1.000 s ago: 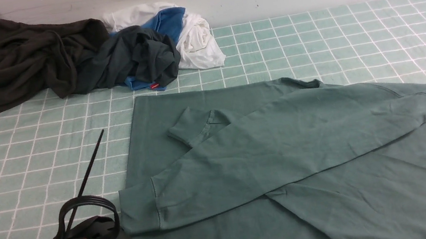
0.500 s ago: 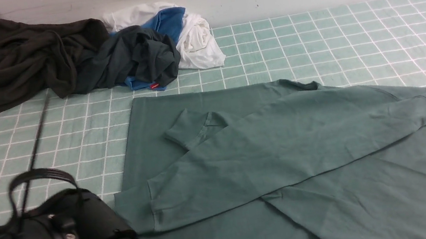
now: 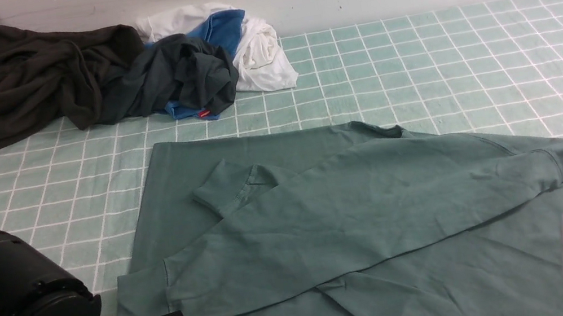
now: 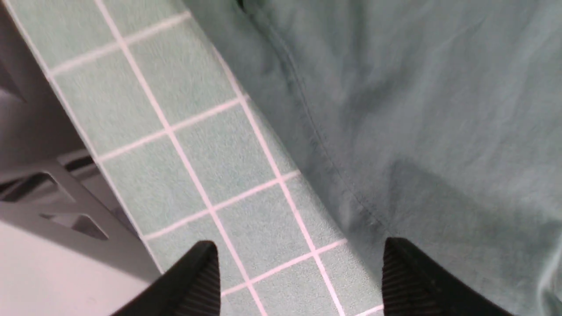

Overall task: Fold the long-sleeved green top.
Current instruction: Use both arms simultaneously to clamp the lower edge of the clothing fabric

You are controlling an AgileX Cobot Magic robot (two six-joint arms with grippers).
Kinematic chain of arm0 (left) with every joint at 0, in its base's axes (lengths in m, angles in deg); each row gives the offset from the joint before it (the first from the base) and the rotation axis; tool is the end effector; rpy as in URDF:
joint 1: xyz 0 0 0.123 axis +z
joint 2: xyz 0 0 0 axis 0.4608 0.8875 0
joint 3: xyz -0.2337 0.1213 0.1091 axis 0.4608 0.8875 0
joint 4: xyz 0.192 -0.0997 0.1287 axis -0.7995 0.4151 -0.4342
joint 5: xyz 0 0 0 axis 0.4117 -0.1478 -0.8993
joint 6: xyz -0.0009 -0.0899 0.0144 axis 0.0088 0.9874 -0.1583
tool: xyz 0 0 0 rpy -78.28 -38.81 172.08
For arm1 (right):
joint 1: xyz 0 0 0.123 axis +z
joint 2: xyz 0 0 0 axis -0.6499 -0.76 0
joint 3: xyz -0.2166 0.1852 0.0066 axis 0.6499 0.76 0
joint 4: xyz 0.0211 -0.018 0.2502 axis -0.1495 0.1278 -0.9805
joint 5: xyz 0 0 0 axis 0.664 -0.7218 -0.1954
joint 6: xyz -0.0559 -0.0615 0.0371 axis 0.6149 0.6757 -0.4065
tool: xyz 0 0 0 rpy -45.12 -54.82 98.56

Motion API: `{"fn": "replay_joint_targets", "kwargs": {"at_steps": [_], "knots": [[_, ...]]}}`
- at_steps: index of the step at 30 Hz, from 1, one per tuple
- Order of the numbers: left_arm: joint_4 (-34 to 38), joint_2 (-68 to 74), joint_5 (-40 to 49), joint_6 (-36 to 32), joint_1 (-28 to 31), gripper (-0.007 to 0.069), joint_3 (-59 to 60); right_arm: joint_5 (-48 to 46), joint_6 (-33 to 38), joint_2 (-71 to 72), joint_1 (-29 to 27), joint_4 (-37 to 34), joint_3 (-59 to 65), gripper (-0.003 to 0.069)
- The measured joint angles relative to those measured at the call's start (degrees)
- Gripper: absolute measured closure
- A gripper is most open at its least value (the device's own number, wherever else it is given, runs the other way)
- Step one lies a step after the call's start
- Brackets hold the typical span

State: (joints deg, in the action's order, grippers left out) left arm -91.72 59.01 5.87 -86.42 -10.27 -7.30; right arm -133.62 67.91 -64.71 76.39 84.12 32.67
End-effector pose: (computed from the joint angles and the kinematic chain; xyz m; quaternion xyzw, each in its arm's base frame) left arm 0.1526 -0.1086 0.2243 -0.5174 -0.8542 -0.0443 0.0268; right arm 0.1108 0.0786 0.2331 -0.5381 0.8419 -0.0045 0.0398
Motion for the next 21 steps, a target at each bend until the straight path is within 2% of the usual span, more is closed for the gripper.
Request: {"fn": "replay_joint_targets", "kwargs": {"at_steps": [9, 15, 21], "knots": [[1.0, 0.0, 0.06, 0.04, 0.0, 0.0622, 0.0, 15.01, -0.65, -6.07, 0.0, 10.36, 8.91, 0.0188], [1.05, 0.0, 0.12, 0.04, 0.0, 0.0623, 0.0, 19.68, -4.18, -11.92, 0.0, 16.26, 9.04, 0.0208], [1.05, -0.01, 0.12, 0.04, 0.0, 0.0623, 0.0, 20.91, -5.68, -14.92, 0.0, 17.9, 9.04, 0.0256]]}}
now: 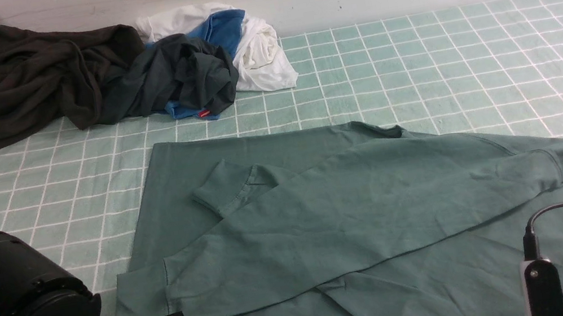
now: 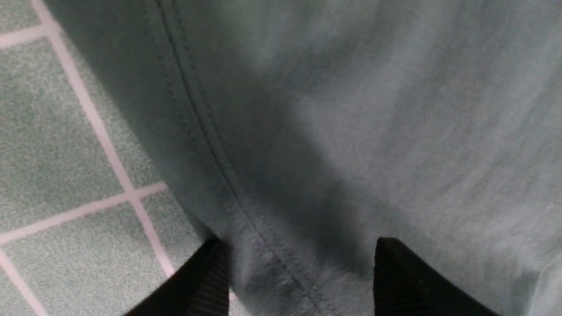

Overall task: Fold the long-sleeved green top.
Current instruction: Use both arms simultaneously to clamp the lower edge of the clothing fabric, then use both arms to drag the lower edge of the fabric forward and fold it over the upper edge

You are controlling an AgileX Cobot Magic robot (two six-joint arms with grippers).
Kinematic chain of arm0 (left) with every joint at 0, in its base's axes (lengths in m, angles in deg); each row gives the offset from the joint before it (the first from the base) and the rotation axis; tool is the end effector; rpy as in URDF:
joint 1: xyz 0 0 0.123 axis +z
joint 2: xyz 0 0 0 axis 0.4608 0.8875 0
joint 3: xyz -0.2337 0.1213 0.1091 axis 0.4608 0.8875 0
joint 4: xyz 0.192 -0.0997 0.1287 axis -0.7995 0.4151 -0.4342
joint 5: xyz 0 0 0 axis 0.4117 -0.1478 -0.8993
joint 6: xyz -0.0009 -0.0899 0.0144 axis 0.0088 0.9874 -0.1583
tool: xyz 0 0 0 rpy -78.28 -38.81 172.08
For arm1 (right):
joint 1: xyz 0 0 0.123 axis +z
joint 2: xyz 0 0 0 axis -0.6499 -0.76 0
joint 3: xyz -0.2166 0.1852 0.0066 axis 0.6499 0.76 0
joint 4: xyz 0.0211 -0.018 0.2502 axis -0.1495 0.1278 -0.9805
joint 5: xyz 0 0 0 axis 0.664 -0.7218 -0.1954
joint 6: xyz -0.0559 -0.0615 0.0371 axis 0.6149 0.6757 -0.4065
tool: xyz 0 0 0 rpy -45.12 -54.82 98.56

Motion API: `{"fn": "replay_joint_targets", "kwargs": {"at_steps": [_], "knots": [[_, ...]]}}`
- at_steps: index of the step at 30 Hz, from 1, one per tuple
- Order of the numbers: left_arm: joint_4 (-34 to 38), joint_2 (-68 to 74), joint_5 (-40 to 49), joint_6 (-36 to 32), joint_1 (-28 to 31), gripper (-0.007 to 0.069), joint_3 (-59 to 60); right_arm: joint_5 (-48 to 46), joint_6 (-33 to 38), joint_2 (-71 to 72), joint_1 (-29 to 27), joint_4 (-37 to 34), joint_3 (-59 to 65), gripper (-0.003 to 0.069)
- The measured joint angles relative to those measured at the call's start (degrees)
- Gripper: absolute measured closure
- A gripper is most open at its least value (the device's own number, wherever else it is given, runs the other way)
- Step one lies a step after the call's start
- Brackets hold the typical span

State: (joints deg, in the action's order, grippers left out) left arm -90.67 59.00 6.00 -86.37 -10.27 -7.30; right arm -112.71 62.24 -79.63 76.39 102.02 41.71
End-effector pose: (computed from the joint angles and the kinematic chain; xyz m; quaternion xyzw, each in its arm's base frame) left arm 0.1514 -0.1097 0.2242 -0.5140 -0.8566 -0.0362 0.0289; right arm 0.1412 0.0761 0.1623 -0.5846 0.8025 -0.1162 0.0255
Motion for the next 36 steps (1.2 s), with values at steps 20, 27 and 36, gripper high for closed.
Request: {"fn": "replay_joint_targets", "kwargs": {"at_steps": [20, 27, 36], "knots": [[-0.91, -0.69, 0.75, 2.73, 0.0, 0.0624, -1.47, -7.65, 0.84, -0.83, -1.51, 1.74, -8.98, 0.0659], [-8.5, 0.68, 1.51, 4.82, 3.58, 0.0606, -15.81, -9.26, 7.91, -1.85, -11.57, -0.98, -24.43, 0.0659], [-9.21, 17.89, 2.39, 2.19, 15.84, 0.0604, -40.29, -8.67, 20.69, -14.75, -22.48, -12.9, -45.34, 0.0659]]}}
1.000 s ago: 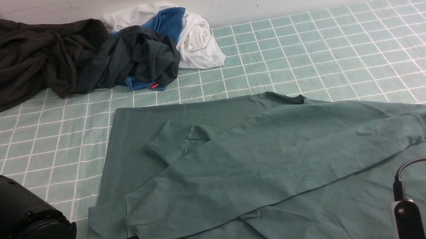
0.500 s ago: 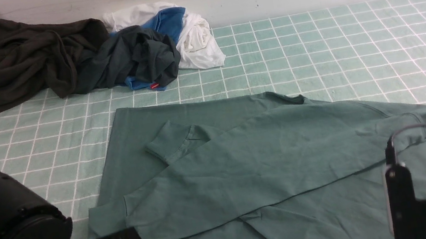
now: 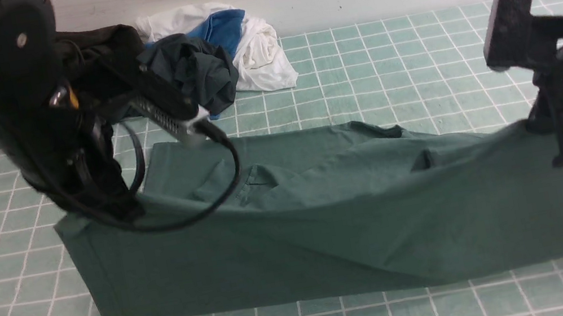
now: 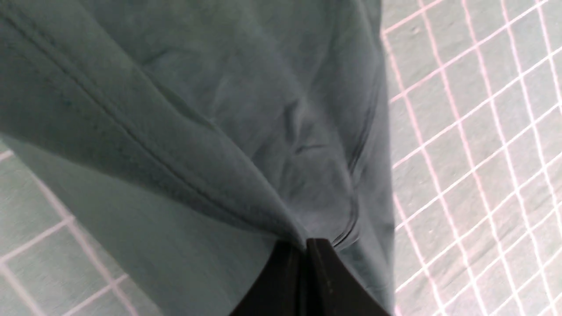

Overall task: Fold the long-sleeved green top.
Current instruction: Use both arms to drag the lower edge of the fabric forward and fold it over the upper edge

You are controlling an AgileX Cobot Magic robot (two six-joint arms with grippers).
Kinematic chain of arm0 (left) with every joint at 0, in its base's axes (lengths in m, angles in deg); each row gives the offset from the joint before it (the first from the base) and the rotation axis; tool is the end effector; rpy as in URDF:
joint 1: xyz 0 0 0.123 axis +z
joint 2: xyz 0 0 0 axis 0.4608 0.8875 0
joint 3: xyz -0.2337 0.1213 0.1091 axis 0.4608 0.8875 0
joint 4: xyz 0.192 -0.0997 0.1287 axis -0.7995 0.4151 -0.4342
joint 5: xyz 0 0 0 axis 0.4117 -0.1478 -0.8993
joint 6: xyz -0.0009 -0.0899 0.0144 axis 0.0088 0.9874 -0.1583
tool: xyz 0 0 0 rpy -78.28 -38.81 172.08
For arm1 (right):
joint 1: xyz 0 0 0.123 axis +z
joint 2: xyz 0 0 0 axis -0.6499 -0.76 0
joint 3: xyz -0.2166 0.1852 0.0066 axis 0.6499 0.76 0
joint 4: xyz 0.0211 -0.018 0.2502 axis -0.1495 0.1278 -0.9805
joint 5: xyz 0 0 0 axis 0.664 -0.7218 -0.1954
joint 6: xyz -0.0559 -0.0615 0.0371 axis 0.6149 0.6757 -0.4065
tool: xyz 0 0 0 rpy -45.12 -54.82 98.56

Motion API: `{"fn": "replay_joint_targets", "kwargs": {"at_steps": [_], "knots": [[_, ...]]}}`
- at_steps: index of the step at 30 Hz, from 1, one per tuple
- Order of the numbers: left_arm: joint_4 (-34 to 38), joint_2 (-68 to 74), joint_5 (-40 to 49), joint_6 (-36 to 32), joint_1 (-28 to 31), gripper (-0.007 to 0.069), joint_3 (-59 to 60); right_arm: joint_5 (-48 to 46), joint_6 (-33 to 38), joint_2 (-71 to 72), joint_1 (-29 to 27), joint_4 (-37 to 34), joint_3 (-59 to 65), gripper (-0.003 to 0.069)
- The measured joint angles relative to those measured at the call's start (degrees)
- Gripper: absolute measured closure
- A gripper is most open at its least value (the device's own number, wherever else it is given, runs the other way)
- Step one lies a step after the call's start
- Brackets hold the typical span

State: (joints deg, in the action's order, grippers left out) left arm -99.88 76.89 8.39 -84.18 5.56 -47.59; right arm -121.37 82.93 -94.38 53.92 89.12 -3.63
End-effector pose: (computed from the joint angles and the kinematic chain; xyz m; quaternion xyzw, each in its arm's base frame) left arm 0.3076 -0.1024 0.3253 0.3763 0.9089 0.1110 0.1412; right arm 0.3075 0.0654 0.2924 -0.4878 0.8478 -0.0985 0.1830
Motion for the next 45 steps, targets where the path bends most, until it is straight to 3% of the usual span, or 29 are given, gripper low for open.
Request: {"fn": "replay_joint_targets", "kwargs": {"at_steps": [11, 17, 22, 28, 32, 39, 45], "knots": [[-1.0, 26.28, -3.92, -1.58, 7.57, 0.0603, -24.57, 4.95, -2.89, -19.29, -5.32, -1.12, -15.0, 0.0659], [1.13, 29.92, -1.33, -2.12, 8.32, 0.058, -26.13, 5.32, -5.1, -23.13, -5.65, -1.12, -15.9, 0.0659], [9.04, 30.27, -0.19, -8.62, 8.37, 0.0439, -25.85, 5.32, -5.35, -23.43, -5.65, -1.48, -16.02, 0.0659], [9.96, 33.79, -0.13, -14.88, 8.37, 0.0252, -25.85, 5.02, -5.42, -23.43, -5.65, -1.79, -16.21, 0.0659], [9.96, 37.01, -1.9, -18.01, 8.37, 0.0218, -25.66, 4.97, -5.45, -23.43, -5.65, -2.23, -16.21, 0.0659], [9.96, 39.8, -4.47, -19.03, 8.37, 0.0288, -25.66, 4.97, -5.45, -23.43, -5.89, -2.92, -16.25, 0.0659], [9.79, 39.8, -3.7, -19.03, 8.37, 0.0489, -25.66, 4.97, -5.45, -23.43, -5.94, -2.98, -16.32, 0.0659]]}}
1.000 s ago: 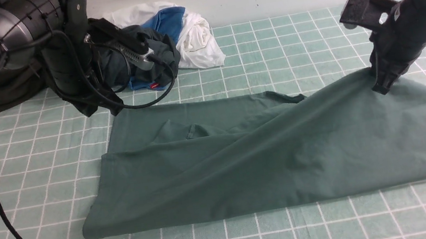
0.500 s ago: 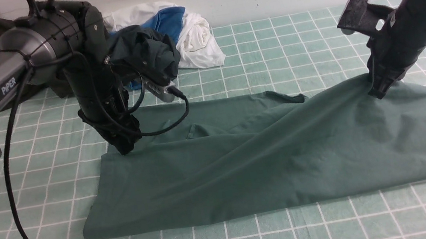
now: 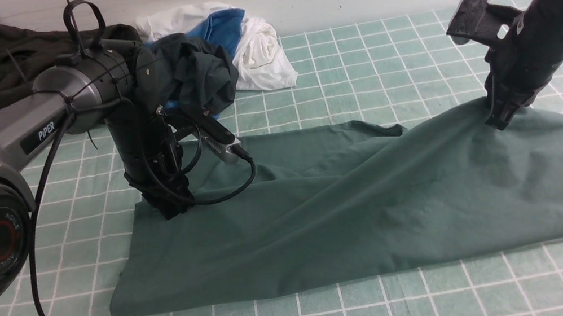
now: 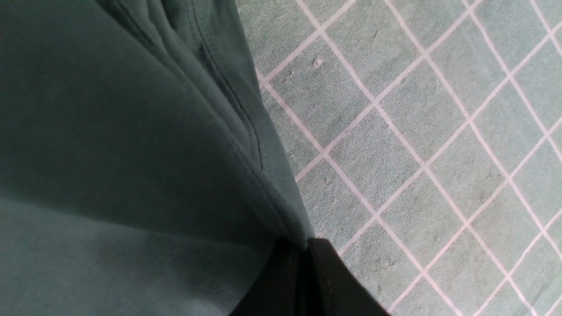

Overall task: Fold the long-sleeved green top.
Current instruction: Use both arms to drag the lower edge of the fabric forward and fold it over the upper edge

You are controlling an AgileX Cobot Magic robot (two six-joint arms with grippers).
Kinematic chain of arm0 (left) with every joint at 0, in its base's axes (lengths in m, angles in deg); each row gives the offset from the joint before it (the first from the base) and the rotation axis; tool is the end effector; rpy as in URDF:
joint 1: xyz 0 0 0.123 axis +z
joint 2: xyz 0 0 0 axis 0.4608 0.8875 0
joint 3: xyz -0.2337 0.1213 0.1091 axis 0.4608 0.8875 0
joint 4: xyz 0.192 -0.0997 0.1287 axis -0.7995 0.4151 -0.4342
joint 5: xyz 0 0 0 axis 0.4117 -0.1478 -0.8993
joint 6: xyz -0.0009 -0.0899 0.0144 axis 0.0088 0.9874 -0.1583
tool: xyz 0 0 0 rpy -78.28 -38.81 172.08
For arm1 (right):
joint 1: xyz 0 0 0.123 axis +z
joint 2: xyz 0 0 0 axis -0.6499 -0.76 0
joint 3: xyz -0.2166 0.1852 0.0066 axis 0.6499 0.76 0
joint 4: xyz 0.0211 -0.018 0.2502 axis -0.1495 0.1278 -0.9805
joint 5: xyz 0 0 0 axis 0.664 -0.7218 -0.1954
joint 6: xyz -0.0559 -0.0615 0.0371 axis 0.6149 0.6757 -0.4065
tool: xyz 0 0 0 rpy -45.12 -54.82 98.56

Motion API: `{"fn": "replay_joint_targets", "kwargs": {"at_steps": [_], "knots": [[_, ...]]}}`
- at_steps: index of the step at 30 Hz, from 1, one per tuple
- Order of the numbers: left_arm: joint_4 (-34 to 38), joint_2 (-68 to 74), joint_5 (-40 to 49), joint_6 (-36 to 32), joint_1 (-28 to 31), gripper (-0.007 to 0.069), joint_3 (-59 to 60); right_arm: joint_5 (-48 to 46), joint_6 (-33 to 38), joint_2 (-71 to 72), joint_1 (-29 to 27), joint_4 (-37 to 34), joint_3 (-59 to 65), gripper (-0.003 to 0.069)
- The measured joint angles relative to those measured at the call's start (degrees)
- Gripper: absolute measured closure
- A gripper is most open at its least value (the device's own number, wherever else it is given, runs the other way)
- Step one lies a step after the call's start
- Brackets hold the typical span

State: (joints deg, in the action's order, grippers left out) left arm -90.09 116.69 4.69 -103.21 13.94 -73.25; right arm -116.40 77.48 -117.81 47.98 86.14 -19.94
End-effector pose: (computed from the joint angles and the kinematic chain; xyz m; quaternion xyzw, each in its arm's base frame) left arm 0.4585 -0.1050 0.1635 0.4542 0.8890 0.0386 0.0424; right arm 0.4127 0.0504 0.2255 -0.3956 0.8995 -0.0704 0.1717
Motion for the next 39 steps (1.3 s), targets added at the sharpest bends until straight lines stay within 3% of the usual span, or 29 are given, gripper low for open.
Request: {"fn": "replay_joint_targets", "kwargs": {"at_steps": [2, 5, 14, 23, 39], "knots": [[0.0, 0.0, 0.77, 0.0, 0.0, 0.0575, 0.0, -0.09, 0.0, 0.0, 0.0, 0.0, 0.0, 0.0659], [0.0, 0.0, 1.14, 0.0, 0.0, 0.0618, -0.12, -0.14, 0.0, 0.0, 0.0, 0.0, 0.0, 0.0659], [-4.64, -0.33, 2.8, 7.06, 0.0, 0.0628, -6.11, -0.14, 0.0, 0.0, 0.0, 0.0, 0.0, 0.0659], [-3.95, -1.03, 2.91, 8.53, 1.11, 0.0628, -8.44, -0.14, 0.0, 0.0, 0.0, 0.29, 0.0, 0.0659], [-8.34, 0.14, -11.96, 15.92, 1.11, 0.0628, -8.79, 8.61, -2.64, -3.73, -0.69, 2.66, 0.0, 0.0659]]}}
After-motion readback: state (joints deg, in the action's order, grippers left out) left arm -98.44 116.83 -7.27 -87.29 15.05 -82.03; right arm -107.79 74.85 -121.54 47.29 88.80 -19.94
